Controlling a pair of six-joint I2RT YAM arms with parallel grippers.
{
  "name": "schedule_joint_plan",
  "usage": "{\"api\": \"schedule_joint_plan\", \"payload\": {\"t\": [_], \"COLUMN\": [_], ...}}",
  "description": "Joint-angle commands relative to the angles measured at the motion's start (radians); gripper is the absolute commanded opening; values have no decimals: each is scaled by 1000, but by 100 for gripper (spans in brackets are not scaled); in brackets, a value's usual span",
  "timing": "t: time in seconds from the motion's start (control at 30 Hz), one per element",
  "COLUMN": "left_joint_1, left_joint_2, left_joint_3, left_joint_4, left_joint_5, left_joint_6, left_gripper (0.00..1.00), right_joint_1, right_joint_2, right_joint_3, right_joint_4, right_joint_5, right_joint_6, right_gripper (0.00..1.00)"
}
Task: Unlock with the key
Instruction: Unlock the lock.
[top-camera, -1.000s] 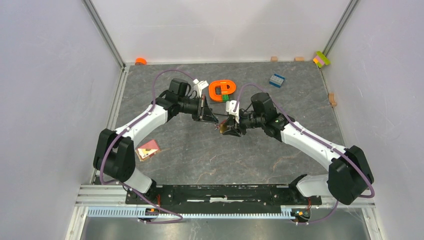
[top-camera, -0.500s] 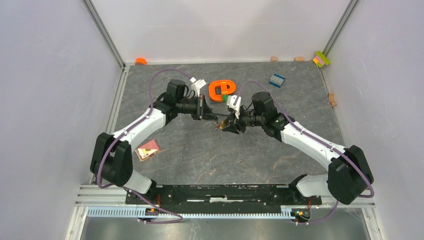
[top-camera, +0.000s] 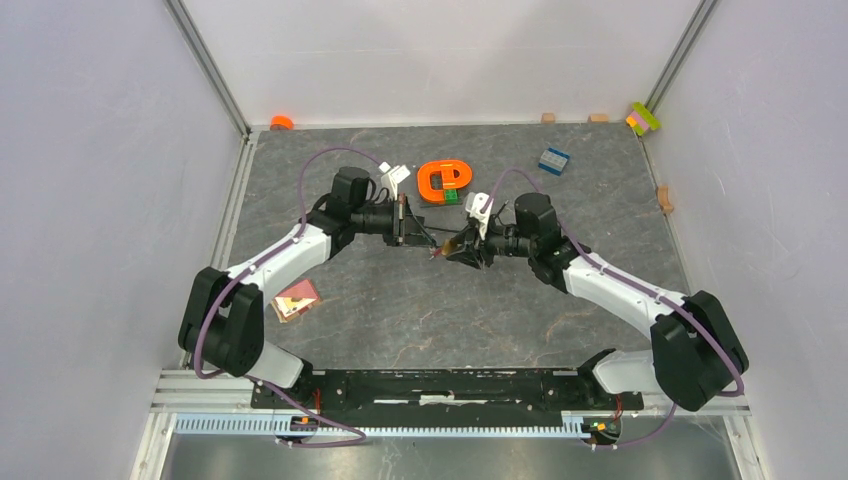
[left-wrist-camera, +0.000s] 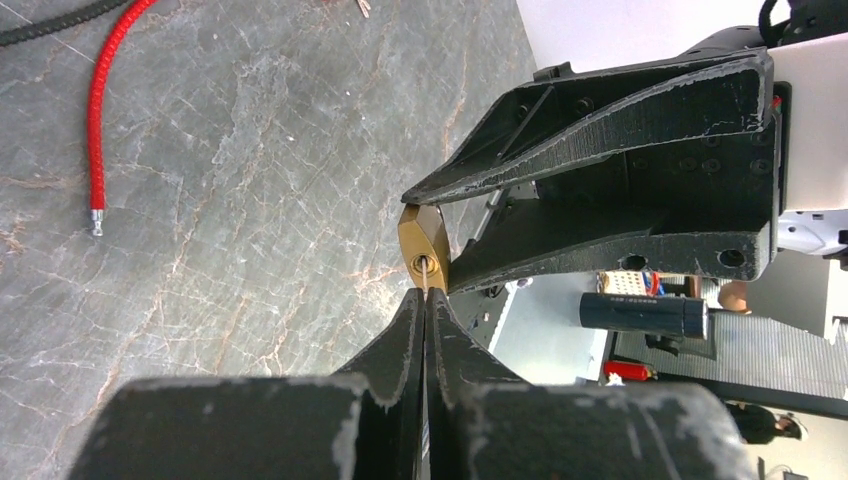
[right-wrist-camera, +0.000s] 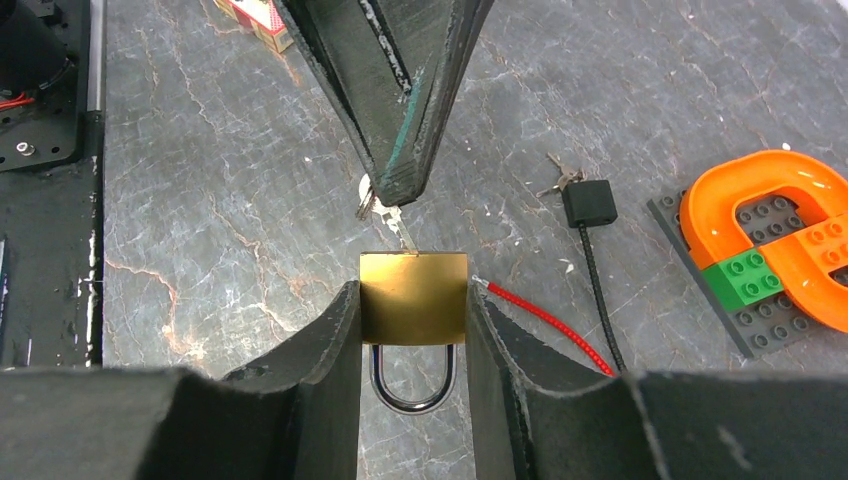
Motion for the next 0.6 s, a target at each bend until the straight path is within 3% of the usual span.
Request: {"api": "schedule_joint_plan", "payload": {"t": [0.0, 0.3, 0.57], "left_joint_1": [8, 13, 4], "left_joint_2": [-10, -15, -24], "left_joint_3": [-1, 27, 44], "left_joint_4": [47, -37, -81], "left_joint_5": [44, 24, -6], "left_joint_6": [-50, 1, 40], "left_gripper": [2, 2, 2], "right_joint_1": [-5, -7, -7], "right_joint_2": [-42, -63, -55], "right_joint_3": [-24, -32, 5], "right_joint_4": [157, 81, 24], "right_joint_5": [-81, -171, -239], "right_joint_6": [-40, -230, -273], "right_gripper": [0, 0, 0]}}
